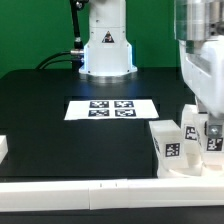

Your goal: Assemble stool

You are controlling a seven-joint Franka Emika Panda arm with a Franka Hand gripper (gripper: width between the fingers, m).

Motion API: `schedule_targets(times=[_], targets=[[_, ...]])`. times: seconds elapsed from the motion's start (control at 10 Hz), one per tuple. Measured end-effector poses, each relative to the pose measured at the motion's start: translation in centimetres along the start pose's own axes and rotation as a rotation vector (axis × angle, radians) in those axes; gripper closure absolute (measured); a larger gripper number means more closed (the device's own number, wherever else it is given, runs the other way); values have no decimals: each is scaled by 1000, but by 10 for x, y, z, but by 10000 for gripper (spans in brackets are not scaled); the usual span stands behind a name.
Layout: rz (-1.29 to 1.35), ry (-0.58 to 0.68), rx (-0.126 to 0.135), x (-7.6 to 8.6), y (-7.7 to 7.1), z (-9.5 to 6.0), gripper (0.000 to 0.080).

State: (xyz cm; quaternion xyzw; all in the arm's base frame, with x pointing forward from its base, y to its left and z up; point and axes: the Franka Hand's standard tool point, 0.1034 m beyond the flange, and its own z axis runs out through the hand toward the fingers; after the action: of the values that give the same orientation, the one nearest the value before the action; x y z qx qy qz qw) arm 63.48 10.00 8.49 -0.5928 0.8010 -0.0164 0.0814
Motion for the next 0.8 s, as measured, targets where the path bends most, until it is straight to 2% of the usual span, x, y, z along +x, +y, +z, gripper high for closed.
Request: schedule_targets(times=[0.1, 0.2, 0.3, 0.5, 0.6, 0.7, 0.8], targets=[[187, -14, 44, -6, 2, 0, 465], [213, -35, 98, -17, 3, -1, 465], [218, -50, 125, -21, 4, -1, 465], [247, -61, 134, -20, 4, -1, 465], [235, -60, 134, -20, 5, -1, 391], [226, -59, 134, -20, 4, -1, 220], [81, -56, 121, -18, 4, -5, 220]])
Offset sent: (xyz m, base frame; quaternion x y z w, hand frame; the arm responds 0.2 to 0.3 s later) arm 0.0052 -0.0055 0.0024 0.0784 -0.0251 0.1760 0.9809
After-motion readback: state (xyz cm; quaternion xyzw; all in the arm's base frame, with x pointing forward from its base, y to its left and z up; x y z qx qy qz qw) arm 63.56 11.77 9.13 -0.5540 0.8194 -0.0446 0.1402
